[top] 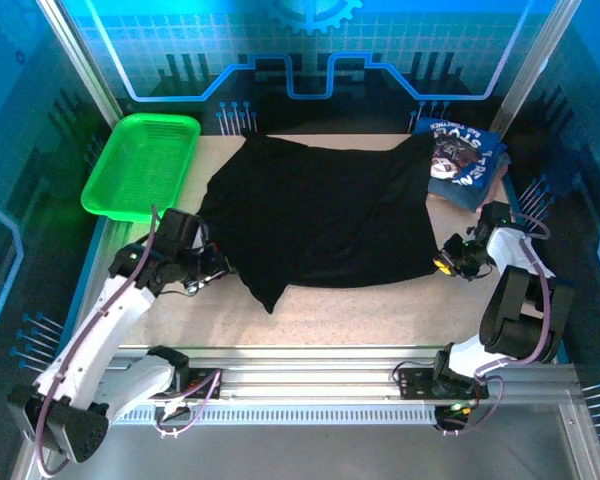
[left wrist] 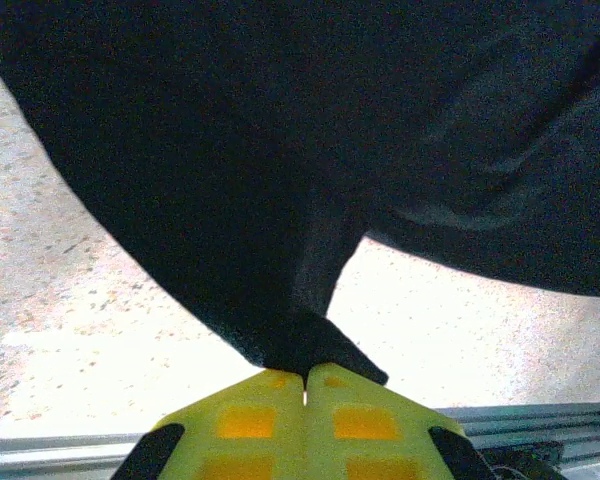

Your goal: Fold and stack the t-shirts

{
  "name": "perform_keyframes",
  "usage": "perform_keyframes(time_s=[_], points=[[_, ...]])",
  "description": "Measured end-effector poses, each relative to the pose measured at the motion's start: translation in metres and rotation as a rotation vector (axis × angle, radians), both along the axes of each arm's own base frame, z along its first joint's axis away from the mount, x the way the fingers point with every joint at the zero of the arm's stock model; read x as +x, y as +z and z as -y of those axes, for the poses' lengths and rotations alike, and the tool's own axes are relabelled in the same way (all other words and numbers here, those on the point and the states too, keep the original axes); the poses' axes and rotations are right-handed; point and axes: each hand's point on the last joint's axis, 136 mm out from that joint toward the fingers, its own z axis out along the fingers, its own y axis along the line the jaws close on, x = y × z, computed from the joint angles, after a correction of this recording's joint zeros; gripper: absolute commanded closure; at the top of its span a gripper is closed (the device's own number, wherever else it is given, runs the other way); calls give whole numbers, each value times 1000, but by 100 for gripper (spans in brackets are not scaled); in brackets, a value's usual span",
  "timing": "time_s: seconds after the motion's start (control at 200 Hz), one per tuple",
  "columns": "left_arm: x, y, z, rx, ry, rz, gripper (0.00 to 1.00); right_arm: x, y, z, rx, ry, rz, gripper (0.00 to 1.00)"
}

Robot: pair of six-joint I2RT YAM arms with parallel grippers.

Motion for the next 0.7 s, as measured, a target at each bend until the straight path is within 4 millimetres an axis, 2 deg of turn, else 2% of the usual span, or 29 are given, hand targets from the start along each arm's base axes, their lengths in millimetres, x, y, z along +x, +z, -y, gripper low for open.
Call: perform_keyframes(time_s=[0.095, 0.17, 0.26, 0.305, 0.465, 0.7], points=[[-8, 4, -8, 13, 16, 14, 100, -2, 4, -2, 11, 2, -7, 84], [-12, 6, -12, 21, 22, 18, 100, -2, 6, -3, 17, 7, -8, 65], [-15, 6, -14, 29, 14, 25, 100, -2, 8, -5, 29, 20, -4, 48], [-16, 5, -14, 29, 12, 23, 100, -1, 7, -5, 34, 17, -5, 44], [-18, -3, -14, 32, 10, 3, 100, -3, 4, -5, 36, 30, -21, 41], [-15, -2, -13, 25, 8, 18, 100, -23, 7, -2, -27, 58, -38, 43]])
